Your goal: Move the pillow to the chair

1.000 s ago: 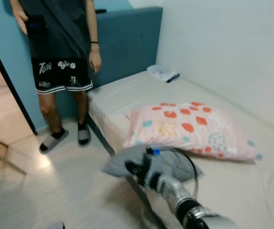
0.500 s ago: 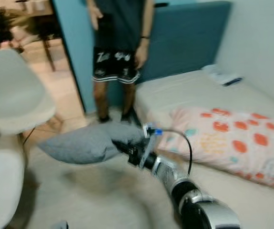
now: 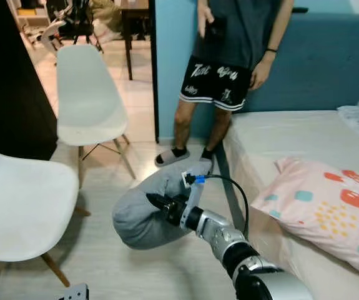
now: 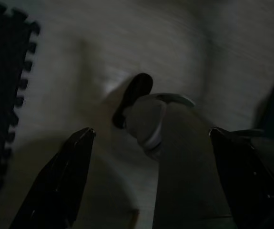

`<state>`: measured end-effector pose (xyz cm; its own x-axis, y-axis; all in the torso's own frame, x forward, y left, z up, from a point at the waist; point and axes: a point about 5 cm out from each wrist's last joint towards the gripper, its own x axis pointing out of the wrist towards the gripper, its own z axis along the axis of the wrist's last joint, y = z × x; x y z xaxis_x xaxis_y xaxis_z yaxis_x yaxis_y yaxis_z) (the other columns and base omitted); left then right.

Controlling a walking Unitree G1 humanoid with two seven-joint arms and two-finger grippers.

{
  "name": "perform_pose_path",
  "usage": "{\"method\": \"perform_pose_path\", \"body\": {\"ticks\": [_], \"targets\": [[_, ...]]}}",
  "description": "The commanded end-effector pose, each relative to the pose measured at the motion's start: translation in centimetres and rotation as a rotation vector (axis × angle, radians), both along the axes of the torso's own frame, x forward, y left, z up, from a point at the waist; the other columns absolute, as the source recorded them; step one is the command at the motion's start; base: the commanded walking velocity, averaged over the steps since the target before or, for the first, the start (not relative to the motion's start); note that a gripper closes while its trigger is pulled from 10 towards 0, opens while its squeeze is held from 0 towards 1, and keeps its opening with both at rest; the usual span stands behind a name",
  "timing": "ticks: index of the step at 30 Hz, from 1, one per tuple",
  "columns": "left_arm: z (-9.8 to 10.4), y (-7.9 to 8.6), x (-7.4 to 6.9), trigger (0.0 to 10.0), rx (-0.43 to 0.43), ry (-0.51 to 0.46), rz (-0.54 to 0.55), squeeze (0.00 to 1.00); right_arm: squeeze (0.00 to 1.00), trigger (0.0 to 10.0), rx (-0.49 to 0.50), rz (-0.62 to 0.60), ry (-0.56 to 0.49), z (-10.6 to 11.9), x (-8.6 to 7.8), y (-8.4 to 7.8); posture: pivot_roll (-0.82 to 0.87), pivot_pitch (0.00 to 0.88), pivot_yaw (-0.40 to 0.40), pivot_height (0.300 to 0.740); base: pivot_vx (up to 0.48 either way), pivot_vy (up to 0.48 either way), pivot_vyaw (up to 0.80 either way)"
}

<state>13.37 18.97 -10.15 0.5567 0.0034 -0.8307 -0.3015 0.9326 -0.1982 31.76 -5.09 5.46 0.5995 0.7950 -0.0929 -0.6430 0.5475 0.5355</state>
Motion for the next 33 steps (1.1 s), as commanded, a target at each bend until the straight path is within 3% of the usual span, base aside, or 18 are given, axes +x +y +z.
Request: {"method": "perform_pose_path", "body": {"ticks": [1, 4, 10, 33], "targets": [[-0.2, -0.1, -0.6, 10.0, -0.012, 0.023, -0.002, 0.0, 0.0, 10.0, -0.004, -0.026, -0.036, 0.5, 0.3, 0.5, -0.04, 0.056, -0.034, 0.74, 0.0, -0.461, 0.0], [-0.2, -0.1, -0.5, 10.0, -0.017, 0.017, 0.004, 0.0, 0.0, 10.0, -0.131, -0.063, -0.01, -0.3, 0.3, 0.3, -0.04, 0.061, -0.038, 0.74, 0.0, -0.46, 0.0], [-0.1, -0.1, -0.1, 10.0, -0.014, 0.007, 0.028, 0.0, 0.0, 10.0, -0.108, -0.083, -0.01, -0.4, 0.3, -0.4, -0.04, 0.058, -0.04, 0.74, 0.0, -0.261, 0.0], [0.0, -0.2, 0.1, 10.0, -0.016, 0.004, 0.048, 0.0, 0.0, 10.0, -0.128, -0.102, -0.008, -0.7, 0.2, -0.7, -0.04, 0.06, -0.04, 0.74, 0.0, 0.0, 0.77]]}}
